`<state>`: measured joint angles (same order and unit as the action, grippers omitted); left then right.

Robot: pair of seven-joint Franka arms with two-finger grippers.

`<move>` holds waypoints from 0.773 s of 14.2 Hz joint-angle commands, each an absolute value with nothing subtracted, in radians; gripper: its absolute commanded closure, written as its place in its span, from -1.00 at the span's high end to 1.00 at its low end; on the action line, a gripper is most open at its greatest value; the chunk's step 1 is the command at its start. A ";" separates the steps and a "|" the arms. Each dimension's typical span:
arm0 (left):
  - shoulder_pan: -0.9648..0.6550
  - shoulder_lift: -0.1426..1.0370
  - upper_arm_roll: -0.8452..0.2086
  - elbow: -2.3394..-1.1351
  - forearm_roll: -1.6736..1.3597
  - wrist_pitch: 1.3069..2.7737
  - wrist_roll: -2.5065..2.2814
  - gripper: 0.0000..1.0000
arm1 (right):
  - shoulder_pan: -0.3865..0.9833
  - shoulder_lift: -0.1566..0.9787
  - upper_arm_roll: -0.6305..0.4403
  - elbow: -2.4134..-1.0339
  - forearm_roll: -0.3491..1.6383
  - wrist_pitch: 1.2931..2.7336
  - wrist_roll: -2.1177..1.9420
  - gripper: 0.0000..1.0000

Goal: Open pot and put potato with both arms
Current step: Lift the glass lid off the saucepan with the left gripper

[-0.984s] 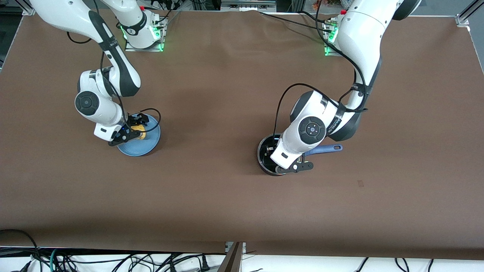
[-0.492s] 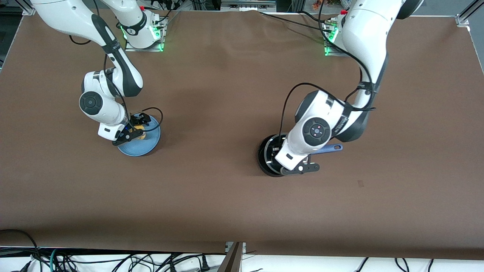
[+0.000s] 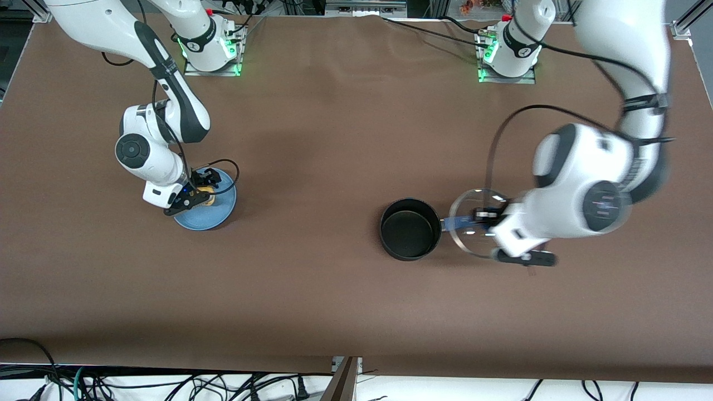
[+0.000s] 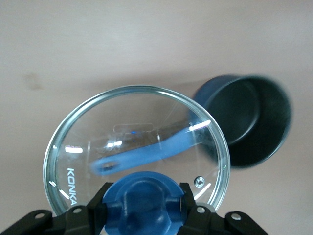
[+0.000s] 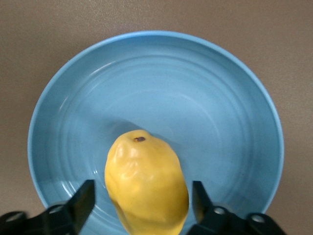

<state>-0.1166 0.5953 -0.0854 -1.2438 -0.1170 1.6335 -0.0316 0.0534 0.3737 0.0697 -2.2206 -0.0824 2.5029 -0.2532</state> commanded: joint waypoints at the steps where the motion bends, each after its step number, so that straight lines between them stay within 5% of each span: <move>1: 0.053 0.558 -0.094 -1.288 -0.129 1.591 0.300 -1.00 | 0.044 0.362 0.072 -2.217 -0.089 2.514 -0.265 -0.22; 4: 0.176 0.497 -0.091 -1.403 -0.124 1.609 0.509 -1.00 | 0.043 0.344 0.072 -2.194 -0.083 2.510 -0.258 -0.52; 8: 0.236 0.356 -0.094 -1.749 -0.032 1.884 0.644 -1.00 | 0.043 0.296 0.113 -2.087 -0.081 2.424 -0.246 -0.53; 11: 0.261 0.383 -0.092 -1.850 -0.025 2.089 0.703 -1.00 | 0.055 0.299 0.205 -1.944 -0.081 2.263 -0.032 -0.53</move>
